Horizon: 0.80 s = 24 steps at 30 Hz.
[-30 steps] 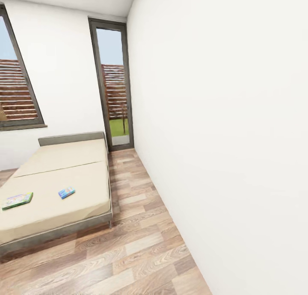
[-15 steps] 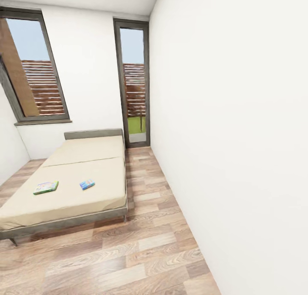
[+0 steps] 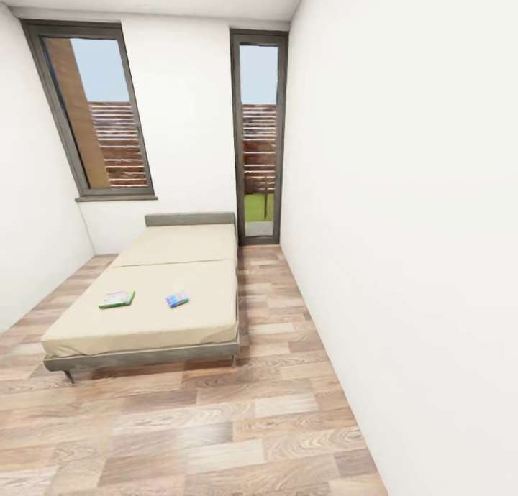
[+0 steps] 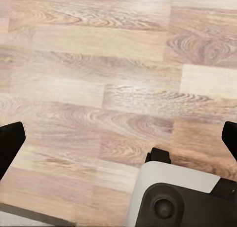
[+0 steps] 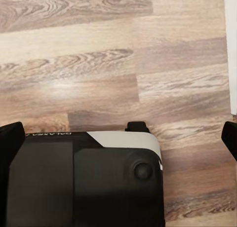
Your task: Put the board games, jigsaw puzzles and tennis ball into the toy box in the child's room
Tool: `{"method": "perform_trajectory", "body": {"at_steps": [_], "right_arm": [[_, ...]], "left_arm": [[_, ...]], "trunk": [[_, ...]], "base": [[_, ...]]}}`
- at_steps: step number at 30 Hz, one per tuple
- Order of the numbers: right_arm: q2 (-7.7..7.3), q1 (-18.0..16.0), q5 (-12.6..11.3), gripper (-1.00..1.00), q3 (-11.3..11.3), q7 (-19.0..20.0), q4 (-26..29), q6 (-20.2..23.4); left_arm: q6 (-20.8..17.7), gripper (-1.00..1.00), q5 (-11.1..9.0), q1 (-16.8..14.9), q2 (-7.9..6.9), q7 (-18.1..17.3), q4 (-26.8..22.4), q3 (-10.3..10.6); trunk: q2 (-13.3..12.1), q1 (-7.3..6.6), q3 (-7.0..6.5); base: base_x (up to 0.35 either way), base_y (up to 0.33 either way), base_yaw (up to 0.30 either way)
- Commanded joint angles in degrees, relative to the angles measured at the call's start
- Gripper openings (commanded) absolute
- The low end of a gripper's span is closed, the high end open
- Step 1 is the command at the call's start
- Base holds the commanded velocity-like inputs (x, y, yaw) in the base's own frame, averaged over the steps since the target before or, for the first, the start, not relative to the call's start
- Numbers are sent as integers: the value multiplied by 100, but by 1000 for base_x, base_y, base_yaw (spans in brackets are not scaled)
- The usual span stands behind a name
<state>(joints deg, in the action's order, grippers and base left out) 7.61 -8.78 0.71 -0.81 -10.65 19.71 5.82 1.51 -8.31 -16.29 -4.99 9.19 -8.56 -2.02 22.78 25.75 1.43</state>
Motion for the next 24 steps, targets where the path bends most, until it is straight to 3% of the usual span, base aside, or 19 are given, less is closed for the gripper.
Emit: {"method": "perform_trajectory", "body": {"at_steps": [1, 24], "right_arm": [[5, -1, 8, 100, -12, -24, 15, 42], [37, -1, 11, 100, -15, -26, 15, 42]], "left_arm": [[17, 100, -39, -6, 1, 0, 4, -17], [20, 100, -39, -6, 7, 3, 4, -17]], "trunk": [[13, 3, 18], [13, 3, 108]], "base": [[0, 0, 280], [0, 0, 280]]}}
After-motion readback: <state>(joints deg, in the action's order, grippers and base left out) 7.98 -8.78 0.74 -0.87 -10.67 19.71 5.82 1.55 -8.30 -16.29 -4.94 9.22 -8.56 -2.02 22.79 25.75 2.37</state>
